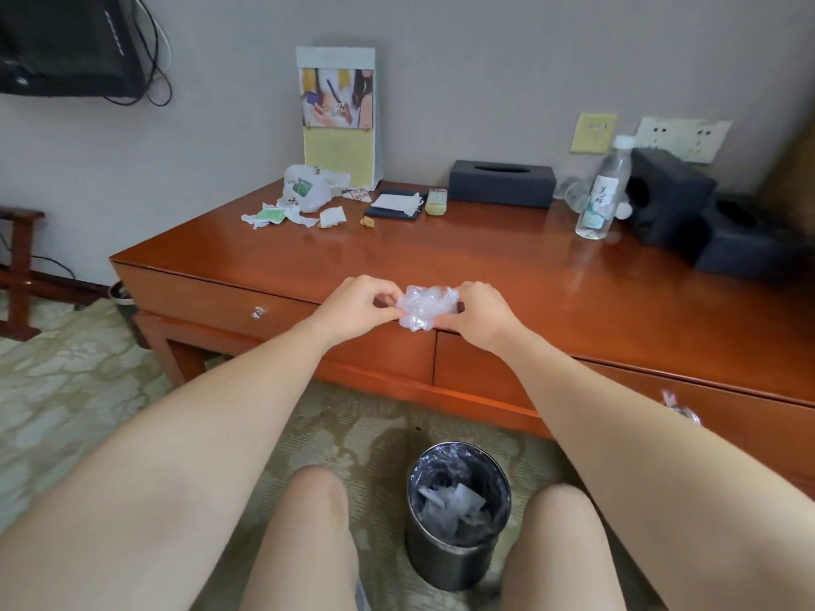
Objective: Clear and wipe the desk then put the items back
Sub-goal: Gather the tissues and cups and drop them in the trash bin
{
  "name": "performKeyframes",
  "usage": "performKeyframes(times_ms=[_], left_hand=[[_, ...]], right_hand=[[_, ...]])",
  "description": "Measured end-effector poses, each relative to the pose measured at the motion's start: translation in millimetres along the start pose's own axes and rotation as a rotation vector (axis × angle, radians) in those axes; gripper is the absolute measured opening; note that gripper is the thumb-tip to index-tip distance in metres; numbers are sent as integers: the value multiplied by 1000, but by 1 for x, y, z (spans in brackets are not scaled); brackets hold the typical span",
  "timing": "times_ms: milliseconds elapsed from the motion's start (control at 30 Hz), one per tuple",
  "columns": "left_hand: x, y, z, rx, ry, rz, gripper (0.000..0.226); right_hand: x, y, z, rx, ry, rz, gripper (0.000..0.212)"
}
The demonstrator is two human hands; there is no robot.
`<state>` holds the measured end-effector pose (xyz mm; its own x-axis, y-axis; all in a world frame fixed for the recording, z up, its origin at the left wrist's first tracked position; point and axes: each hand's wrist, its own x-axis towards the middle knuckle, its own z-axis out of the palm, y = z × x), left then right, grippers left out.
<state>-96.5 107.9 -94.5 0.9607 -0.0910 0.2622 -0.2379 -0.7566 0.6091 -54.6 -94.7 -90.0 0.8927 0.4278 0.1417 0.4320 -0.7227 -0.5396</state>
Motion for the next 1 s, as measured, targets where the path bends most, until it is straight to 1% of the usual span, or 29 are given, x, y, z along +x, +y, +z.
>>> performKeyframes(times_ms=[67, 100, 233, 300, 367, 400, 533, 667, 800, 900, 1000], left_hand=[[-8, 13, 9, 10, -23, 27, 5], [-12, 19, 15, 15, -29, 39, 6], [-32, 34, 40, 16, -6, 60, 11], [-44, 37, 54, 8, 17, 54, 11], [-55, 38, 70, -5, 22, 49, 12], [-61, 37, 78, -11, 11, 38, 12], [-83, 29, 110, -62, -60, -23, 9], [-100, 21, 139, -104, -119, -73, 6], [-107, 6, 172, -135, -188, -164, 10], [-109, -10, 199, -171, -203, -259, 9], [-112, -31, 224, -274, -230, -363, 8]], right_hand=[[-21, 5, -6, -5, 23, -11, 14], [-30, 8, -9, -15, 40, -26, 13], [-73, 23, -10, -75, 117, -48, 14], [-91, 33, -4, -89, 141, -41, 19], [-106, 44, 5, -62, 143, -32, 12], [-114, 48, 10, -29, 134, -27, 14], [-146, 63, 32, 72, 65, 26, 39], [-164, 85, 60, 160, -25, 130, 46], [-175, 110, 89, 233, -63, 239, 46], [-176, 128, 108, 293, -81, 326, 44], [-171, 147, 129, 363, -93, 403, 38]])
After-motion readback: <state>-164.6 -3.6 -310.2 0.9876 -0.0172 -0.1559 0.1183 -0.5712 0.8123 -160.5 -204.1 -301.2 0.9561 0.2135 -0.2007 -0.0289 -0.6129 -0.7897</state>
